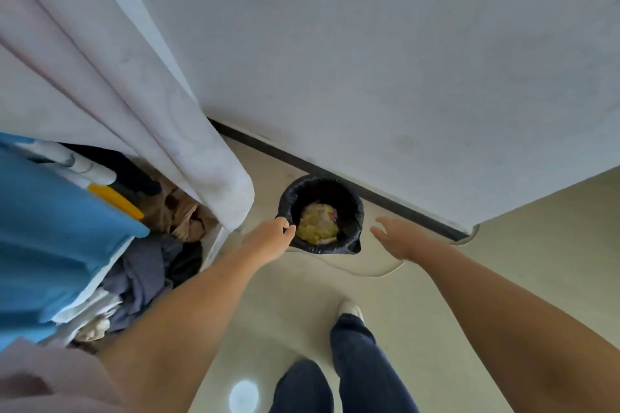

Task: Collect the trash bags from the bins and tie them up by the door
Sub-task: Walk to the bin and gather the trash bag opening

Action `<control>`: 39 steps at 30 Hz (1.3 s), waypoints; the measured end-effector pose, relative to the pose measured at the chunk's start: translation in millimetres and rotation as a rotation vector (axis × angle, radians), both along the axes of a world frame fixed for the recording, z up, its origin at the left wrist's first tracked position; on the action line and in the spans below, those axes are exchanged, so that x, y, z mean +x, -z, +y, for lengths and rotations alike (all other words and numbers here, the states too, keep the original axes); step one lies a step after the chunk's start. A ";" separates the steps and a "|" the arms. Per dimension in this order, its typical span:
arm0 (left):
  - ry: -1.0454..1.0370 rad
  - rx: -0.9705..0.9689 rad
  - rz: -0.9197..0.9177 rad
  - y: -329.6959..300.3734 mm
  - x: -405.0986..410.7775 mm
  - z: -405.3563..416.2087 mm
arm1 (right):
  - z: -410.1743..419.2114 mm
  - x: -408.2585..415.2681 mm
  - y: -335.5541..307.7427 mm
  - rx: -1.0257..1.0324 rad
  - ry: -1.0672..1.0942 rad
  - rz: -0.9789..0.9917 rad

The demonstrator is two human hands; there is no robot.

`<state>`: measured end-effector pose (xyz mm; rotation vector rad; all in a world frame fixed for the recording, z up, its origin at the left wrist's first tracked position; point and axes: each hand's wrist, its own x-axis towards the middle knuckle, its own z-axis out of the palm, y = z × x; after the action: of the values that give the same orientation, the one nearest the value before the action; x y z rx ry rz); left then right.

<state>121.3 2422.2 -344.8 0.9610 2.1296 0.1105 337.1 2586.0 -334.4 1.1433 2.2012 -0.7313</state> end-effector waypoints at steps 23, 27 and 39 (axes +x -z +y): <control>-0.642 0.420 0.031 375.0 -48.2 79.0 | 73.2 -43.7 394.0 -0.009 0.638 0.598; -0.803 0.501 -0.103 382.3 -47.5 76.6 | 74.9 -47.7 400.1 -0.002 0.714 0.681; -1.253 0.406 -0.685 369.5 -35.3 75.4 | 79.7 -39.9 404.1 -0.456 1.106 0.702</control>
<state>86.0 2497.7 -714.3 -0.3476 1.7360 1.3022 297.2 2665.6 -738.6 2.0151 1.4961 -2.2168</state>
